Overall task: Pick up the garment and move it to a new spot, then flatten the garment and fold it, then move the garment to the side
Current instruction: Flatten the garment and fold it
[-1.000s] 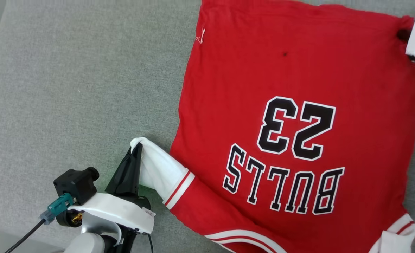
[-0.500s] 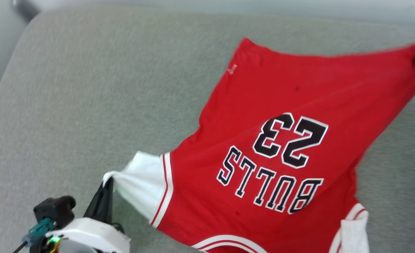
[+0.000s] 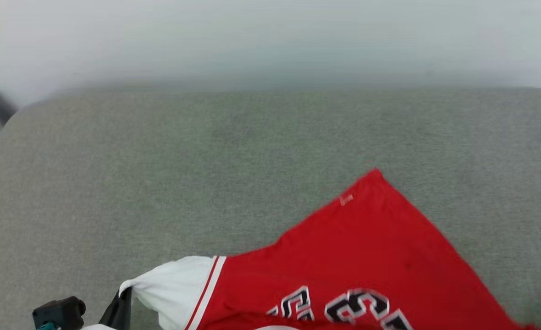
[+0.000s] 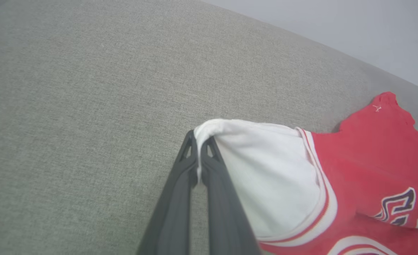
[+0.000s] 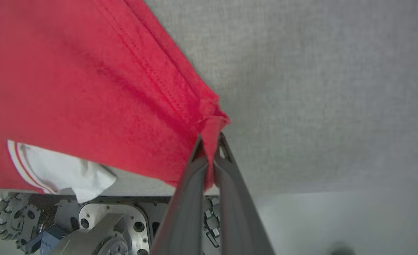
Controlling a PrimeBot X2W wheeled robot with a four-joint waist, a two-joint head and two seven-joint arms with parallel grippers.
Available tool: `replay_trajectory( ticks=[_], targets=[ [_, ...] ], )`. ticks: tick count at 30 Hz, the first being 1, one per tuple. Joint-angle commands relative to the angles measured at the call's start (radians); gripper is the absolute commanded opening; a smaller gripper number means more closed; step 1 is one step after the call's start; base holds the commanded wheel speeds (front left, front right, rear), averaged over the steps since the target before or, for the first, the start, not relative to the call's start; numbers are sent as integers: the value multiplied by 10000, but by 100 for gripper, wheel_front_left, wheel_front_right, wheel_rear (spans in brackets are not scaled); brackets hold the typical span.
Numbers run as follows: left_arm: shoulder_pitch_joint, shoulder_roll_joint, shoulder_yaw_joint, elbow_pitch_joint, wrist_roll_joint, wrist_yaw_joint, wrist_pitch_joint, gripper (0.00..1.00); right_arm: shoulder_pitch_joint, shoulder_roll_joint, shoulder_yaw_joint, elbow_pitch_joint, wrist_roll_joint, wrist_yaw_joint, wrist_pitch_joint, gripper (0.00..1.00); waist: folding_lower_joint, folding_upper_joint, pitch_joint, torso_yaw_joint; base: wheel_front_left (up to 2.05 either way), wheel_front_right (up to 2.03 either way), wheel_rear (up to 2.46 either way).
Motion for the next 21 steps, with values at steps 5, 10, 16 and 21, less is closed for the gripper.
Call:
replay_trajectory(
  ticks=[5,10,16,21],
  targets=[
    [324,236,132,-152,-93,186,214,0,1672,1171,-371,60,113,-6,-226,22,4,0,-327,-432,0,0,0],
    [423,334,195,-274,-129,291,301,0,1688,1499,-271,-71,148,-7,-1087,100,4,0,-280,-610,0,0,0],
    [141,390,163,-450,-42,308,360,0,426,1021,95,-271,-51,-7,-3735,100,4,0,84,-610,0,0,0],
    [-174,372,23,-551,116,217,372,0,-1120,777,416,187,-55,-7,-5186,100,4,0,427,-393,0,0,0]
  ],
)
